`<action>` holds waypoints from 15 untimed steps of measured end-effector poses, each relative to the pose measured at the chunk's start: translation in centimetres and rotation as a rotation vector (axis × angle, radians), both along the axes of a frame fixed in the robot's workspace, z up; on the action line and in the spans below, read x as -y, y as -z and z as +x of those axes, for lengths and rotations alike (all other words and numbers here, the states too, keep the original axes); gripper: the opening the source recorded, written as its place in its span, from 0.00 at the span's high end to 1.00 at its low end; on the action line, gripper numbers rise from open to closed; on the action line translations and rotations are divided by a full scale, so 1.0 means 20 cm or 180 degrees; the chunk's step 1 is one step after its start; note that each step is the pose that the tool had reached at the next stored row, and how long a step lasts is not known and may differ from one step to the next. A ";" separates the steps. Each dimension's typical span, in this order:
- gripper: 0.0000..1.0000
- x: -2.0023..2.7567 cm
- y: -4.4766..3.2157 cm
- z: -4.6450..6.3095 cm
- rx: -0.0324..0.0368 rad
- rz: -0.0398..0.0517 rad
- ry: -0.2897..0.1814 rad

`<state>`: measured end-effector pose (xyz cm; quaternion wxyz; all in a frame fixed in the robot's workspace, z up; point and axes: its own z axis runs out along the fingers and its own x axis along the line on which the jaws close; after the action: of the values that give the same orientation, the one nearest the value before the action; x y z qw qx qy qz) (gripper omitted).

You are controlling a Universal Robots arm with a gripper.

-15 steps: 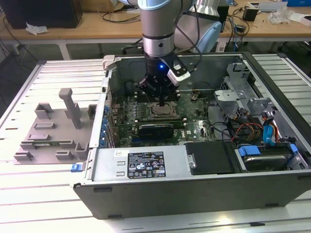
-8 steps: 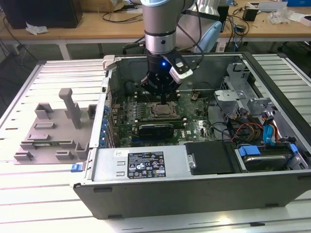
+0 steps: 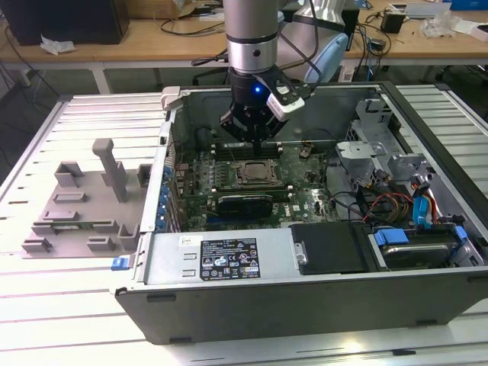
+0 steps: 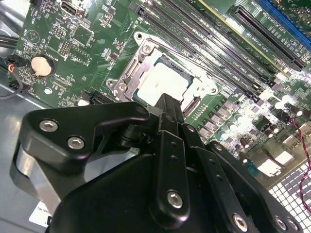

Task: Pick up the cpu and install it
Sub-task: 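Install the first cpu locking lever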

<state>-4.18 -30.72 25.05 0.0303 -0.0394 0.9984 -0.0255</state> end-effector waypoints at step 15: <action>0.89 0.000 -0.049 0.00 0.0000 -0.0001 0.0000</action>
<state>-4.18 -30.72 26.02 0.0304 -0.0394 0.9984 -0.0256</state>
